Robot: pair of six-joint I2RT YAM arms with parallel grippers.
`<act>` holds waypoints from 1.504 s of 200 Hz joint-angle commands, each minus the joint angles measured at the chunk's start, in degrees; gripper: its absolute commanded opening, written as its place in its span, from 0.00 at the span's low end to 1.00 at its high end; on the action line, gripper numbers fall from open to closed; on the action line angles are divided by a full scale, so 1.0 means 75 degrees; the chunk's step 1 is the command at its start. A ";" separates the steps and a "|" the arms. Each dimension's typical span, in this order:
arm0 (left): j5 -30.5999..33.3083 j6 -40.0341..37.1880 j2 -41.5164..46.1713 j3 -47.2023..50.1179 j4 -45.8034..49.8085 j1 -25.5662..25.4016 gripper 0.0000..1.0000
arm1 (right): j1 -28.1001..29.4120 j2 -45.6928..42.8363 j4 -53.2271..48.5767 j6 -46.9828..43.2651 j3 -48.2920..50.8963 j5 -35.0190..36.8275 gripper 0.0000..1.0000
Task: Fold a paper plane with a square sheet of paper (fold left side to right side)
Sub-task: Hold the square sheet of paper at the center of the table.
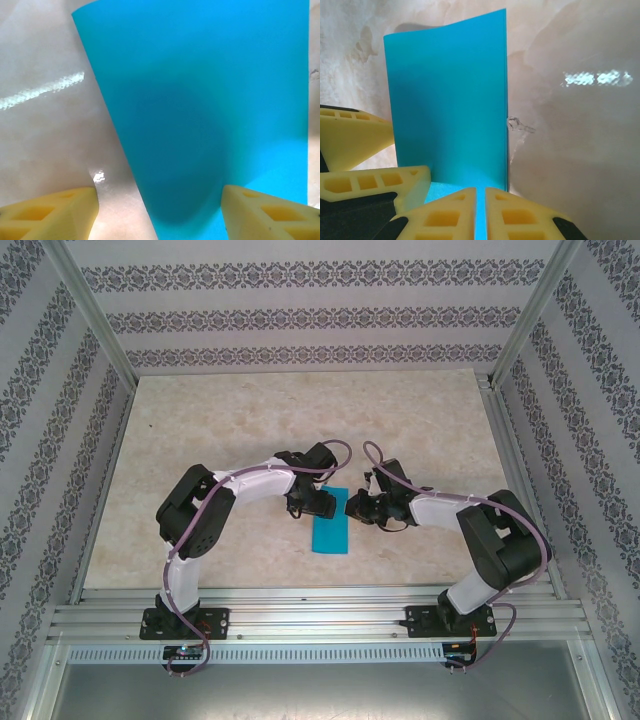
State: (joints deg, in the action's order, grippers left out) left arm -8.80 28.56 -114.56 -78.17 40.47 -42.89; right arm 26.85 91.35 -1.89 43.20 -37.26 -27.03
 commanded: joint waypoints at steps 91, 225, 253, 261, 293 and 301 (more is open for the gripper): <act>-0.0527 -0.0209 -0.0791 0.0040 -0.1001 -0.0328 0.69 | 0.0211 0.0459 0.0312 0.0040 -0.0259 0.0000 0.13; -0.0391 -0.0262 0.0915 0.0600 -0.0925 0.0031 0.72 | 0.0203 0.1056 -0.1342 -0.0892 -0.0482 0.0808 0.13; -0.0597 -0.0113 0.1751 0.1031 -0.1323 0.0242 0.73 | 0.0217 0.1096 -0.1362 -0.0897 -0.0505 0.0826 0.13; -0.0688 -0.0039 0.1980 0.1178 -0.1514 0.0278 0.72 | 0.0222 0.1098 -0.1377 -0.0908 -0.0516 0.0847 0.13; -0.1686 0.0276 0.2332 0.1604 -0.2465 0.0305 0.60 | 0.0223 0.1108 -0.1423 -0.0929 -0.0539 0.0897 0.13; -0.1978 0.0399 0.2250 0.1653 -0.2710 0.0305 0.56 | 0.0228 0.1109 -0.1421 -0.0932 -0.0540 0.0908 0.13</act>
State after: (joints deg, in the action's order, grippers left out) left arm -16.08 29.10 -97.47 -67.55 28.84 -40.93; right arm 28.03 96.71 -7.53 37.63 -42.28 -26.15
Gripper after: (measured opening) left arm 0.607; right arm 0.128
